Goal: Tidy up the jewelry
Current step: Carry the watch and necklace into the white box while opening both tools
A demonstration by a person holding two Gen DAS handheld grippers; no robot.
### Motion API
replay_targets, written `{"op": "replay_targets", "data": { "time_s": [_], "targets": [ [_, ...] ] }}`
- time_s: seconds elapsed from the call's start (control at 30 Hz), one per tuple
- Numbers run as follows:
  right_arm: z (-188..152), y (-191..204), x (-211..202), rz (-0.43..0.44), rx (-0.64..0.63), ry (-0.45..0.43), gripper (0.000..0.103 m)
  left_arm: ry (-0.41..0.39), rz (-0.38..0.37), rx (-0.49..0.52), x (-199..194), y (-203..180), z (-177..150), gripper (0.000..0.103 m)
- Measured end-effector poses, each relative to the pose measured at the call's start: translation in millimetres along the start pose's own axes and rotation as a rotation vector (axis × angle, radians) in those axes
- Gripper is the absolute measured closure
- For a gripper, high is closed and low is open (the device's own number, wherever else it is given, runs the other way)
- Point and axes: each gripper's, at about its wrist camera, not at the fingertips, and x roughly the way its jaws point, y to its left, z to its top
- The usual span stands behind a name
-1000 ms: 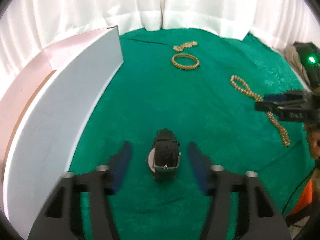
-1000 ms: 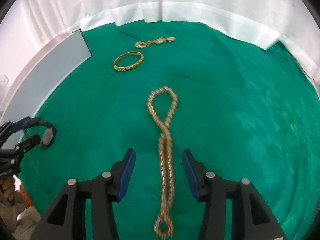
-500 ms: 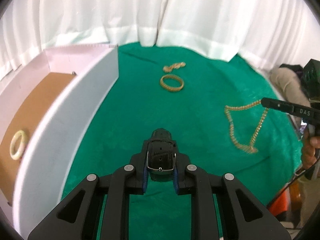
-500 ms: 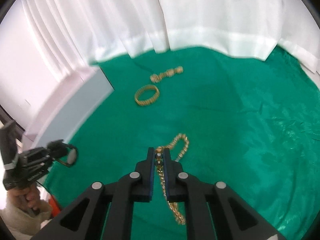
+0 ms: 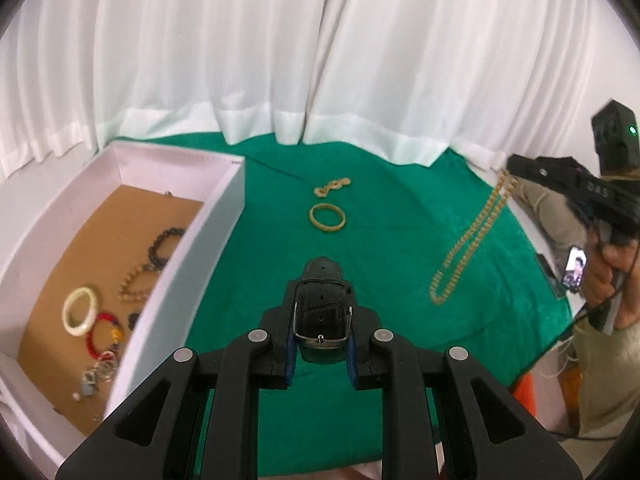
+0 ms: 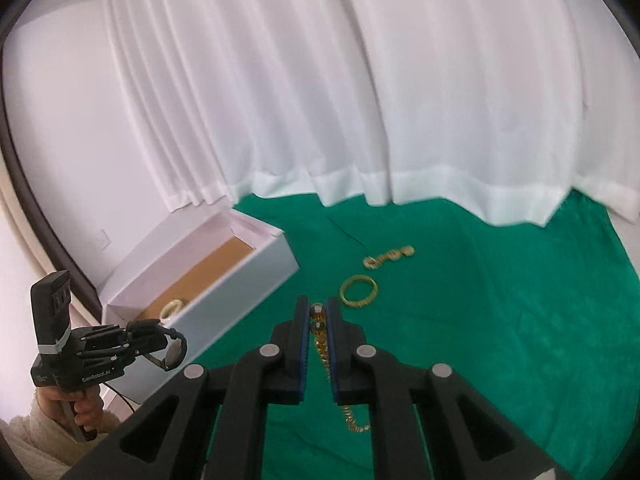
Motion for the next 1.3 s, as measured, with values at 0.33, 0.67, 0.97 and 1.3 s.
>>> {"op": "replay_targets", "data": {
  "time_s": [0.33,0.67,0.97,1.3],
  "targets": [
    [48,64,7,0.101,-0.097,-0.01,0.095,-0.053,0.013,-0.018,-69,29,10,0.085],
    [109,165,41,0.29,-0.22,-0.04,0.095,-0.161,0.208,-0.196,-134,130,10,0.085],
    [125,247,122,0.45,-0.231,0.056,0.095,-0.104,0.351,-0.353,-114,228,-16,0.085],
    [109,307,238,0.414,-0.313,0.176,0.095,0.032,0.391,-0.445,-43,294,-48,0.085]
  ]
}}
